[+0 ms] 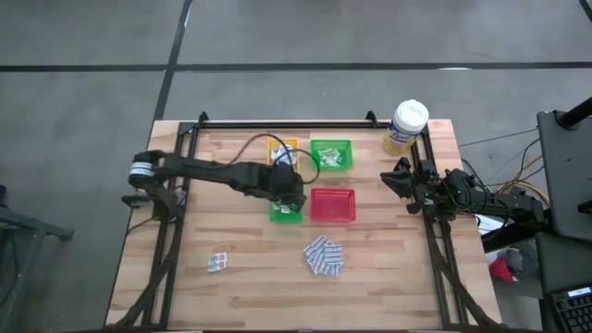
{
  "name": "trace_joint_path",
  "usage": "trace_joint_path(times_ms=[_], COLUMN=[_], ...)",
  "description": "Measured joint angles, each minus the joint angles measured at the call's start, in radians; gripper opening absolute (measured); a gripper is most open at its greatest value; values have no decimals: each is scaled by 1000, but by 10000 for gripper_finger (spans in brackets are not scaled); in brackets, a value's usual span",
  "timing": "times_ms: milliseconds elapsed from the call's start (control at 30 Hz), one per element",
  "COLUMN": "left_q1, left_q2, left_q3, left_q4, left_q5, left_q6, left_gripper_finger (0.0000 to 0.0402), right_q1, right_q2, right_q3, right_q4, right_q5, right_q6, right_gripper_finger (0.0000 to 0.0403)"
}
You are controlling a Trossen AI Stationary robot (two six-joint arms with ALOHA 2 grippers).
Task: Pick & Place First Aid Supplies
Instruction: Put the orange ointment pack into the bottom green bin
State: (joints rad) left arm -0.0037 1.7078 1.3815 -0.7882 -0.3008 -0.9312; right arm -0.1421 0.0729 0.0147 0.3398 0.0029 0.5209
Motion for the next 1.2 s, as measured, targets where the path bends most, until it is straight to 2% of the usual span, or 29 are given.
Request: trace_joint_path(times_ms=[267,433,833,1000,1200], left_q1=[-29,-73,-225,-264,-280], left_q2=[-202,-303,-402,-395,-383], left_q3=[-1,-2,-3,-4,-31], left_q4=[-60,-135,-216,-230,-299], left_q5=[0,1,19,110,254], left_q6=[39,-21,-154,-227,-415], left_gripper_finger=[119,119,119,119,119], right_q1=[0,0,0,0,0], right_q2=[0,1,1,3,9], right_q3=[0,0,0,0,16], right_q4=[-6,-60,-185,-235,-362], right_q5=[0,-1,-2,-2,-3], right_q6=[-4,-24,-132,-163,-177], right_gripper_finger=[70,77,80,71,70])
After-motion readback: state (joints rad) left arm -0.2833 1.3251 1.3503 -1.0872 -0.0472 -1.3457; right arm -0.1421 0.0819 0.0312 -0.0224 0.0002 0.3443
